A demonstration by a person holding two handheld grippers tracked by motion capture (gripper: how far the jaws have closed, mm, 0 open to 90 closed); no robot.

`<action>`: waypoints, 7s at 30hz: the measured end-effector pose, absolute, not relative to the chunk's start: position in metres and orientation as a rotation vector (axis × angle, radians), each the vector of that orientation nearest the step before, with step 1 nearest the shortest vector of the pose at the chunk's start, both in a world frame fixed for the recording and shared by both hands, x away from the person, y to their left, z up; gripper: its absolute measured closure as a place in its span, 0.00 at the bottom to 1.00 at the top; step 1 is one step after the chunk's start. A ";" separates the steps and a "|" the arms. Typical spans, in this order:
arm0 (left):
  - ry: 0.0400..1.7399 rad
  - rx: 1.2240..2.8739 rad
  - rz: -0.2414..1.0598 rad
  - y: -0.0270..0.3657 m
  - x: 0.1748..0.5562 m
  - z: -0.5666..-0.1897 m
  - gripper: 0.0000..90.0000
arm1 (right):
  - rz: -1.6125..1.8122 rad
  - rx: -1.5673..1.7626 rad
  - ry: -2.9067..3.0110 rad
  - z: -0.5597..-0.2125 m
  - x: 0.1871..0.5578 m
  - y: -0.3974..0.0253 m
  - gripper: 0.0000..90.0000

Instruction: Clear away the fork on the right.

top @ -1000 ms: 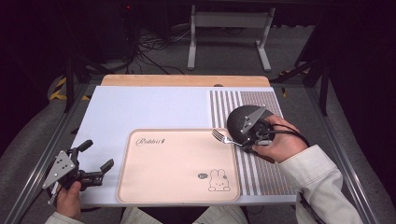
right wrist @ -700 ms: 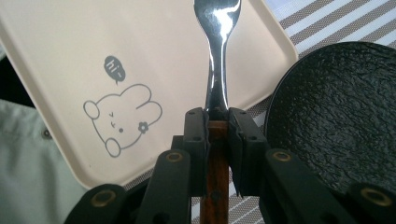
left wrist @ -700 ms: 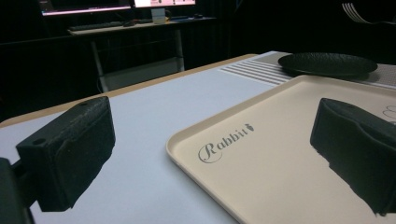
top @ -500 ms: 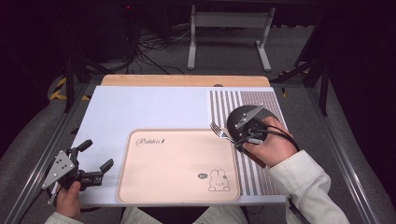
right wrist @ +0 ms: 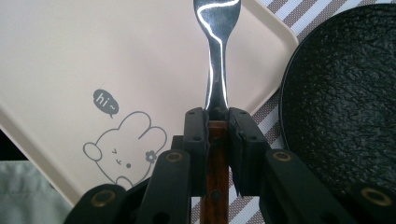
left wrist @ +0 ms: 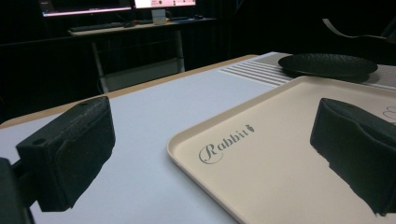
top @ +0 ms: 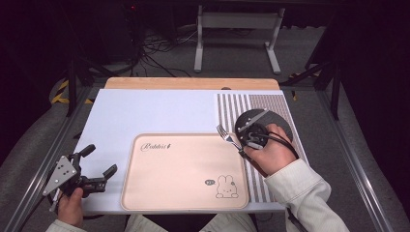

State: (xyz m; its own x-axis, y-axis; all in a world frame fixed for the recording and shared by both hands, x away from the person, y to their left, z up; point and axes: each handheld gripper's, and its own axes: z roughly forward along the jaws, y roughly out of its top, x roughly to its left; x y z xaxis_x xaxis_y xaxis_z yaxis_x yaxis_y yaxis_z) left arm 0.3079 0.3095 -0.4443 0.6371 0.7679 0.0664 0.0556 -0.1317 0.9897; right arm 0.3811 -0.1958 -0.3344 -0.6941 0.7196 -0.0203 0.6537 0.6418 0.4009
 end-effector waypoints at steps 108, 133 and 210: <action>0.708 1.589 0.722 0.313 0.307 -0.442 0.01 | 0.913 0.675 2.732 -0.380 0.412 -0.137 0.39; 0.712 1.589 0.717 0.314 0.307 -0.443 0.01 | 0.733 0.469 2.933 -0.417 0.441 -0.127 1.00; 0.717 1.590 0.714 0.314 0.308 -0.444 0.01 | 0.824 0.741 2.720 -0.396 0.448 -0.180 0.68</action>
State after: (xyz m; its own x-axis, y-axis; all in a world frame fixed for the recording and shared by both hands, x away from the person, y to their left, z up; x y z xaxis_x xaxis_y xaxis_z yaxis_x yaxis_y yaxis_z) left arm 0.3081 0.3138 -0.4436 0.6225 0.7805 0.0565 0.0595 -0.1192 0.9911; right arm 0.4479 -0.1804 -0.3962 -0.8532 0.5194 -0.0477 0.4057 0.7183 0.5652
